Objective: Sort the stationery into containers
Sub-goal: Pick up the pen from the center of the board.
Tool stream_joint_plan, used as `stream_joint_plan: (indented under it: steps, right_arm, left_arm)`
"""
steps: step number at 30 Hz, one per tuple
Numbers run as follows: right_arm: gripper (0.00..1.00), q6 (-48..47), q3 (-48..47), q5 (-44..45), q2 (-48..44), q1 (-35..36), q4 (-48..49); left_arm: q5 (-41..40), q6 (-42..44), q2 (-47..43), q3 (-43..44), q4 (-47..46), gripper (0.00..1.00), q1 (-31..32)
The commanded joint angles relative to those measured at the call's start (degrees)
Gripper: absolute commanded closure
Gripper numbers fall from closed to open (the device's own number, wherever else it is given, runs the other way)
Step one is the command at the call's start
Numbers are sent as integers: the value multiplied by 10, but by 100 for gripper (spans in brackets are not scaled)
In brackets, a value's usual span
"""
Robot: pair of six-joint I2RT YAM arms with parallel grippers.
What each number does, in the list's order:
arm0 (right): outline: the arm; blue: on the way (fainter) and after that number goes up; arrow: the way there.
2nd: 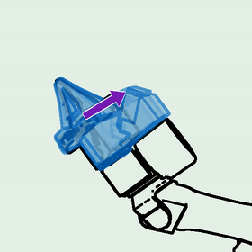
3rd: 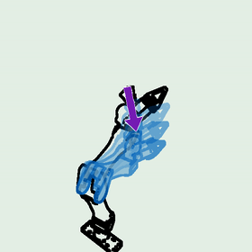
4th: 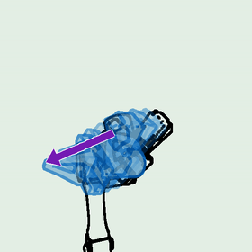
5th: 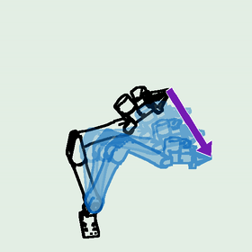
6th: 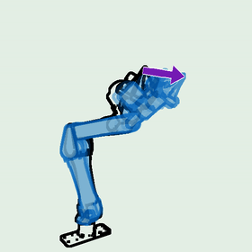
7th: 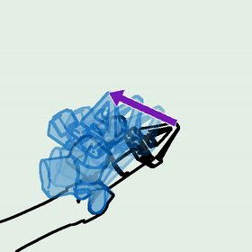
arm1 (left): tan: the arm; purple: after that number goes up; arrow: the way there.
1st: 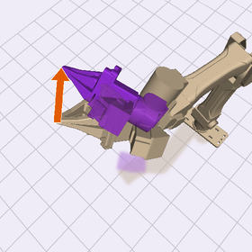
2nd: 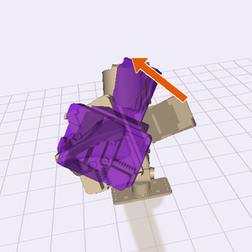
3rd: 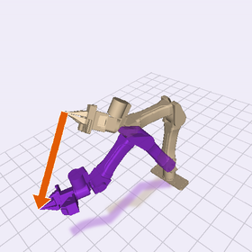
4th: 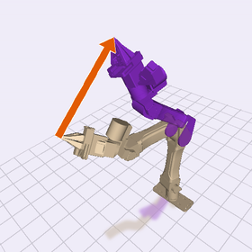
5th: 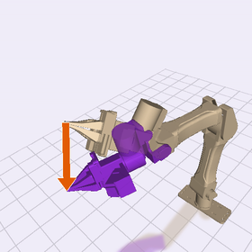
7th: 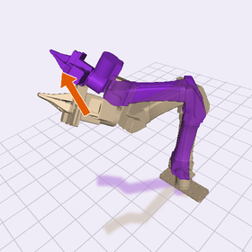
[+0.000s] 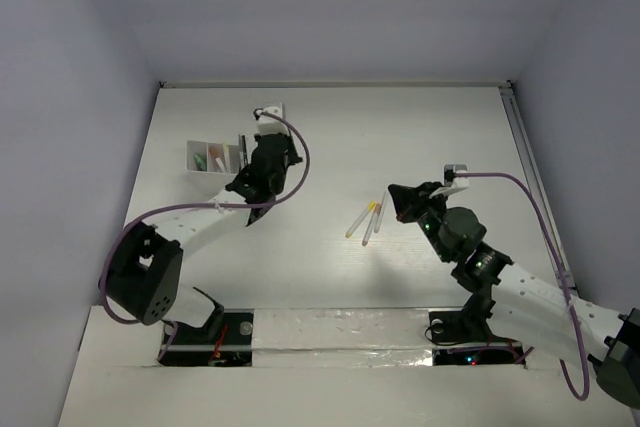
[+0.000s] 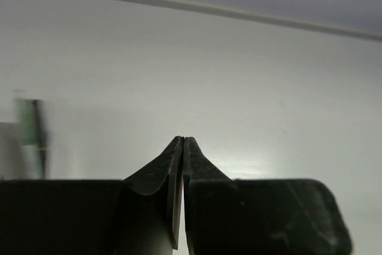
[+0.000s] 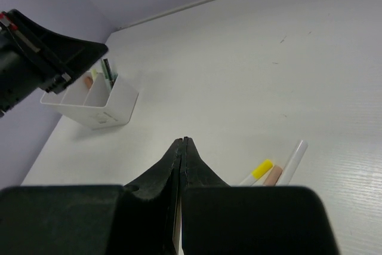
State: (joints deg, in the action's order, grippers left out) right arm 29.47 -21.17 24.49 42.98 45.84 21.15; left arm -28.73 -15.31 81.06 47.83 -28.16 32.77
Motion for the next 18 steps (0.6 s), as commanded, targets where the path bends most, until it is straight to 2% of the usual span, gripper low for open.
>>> stream_joint_plan:
  steps: [1, 2, 4, 5, 6, 10, 12, 18]
  right_arm:
    - [100, 10, -16, 13, -15, 4, 26]
    - [100, 10, -6, 16, -26, 4, 32]
    - [100, 8, -3, 17, -31, 4, 35]
    - [100, 8, -6, 17, -29, 4, 33]
    - [100, 9, -8, 16, -21, 4, 32]
    - [100, 11, -16, 11, 0, 4, 28]
    - [100, 12, -14, 10, 3, 4, 32]
    - [98, 9, -14, 13, 10, 4, 33]
  left_arm:
    - [186, -60, -21, -20, 8, 100, 26]
    - [253, -74, -21, -34, 2, 100, 32]
    - [317, -80, -16, -48, -5, 97, 57]
    - [322, -79, -13, -54, -1, 94, 68]
    - [326, -75, -3, -56, 0, 86, 90]
    - [358, -68, 27, -62, -10, 72, 130]
    - [374, -66, 52, -51, -8, 70, 145]
    - [345, -46, 120, -4, 27, 69, 179]
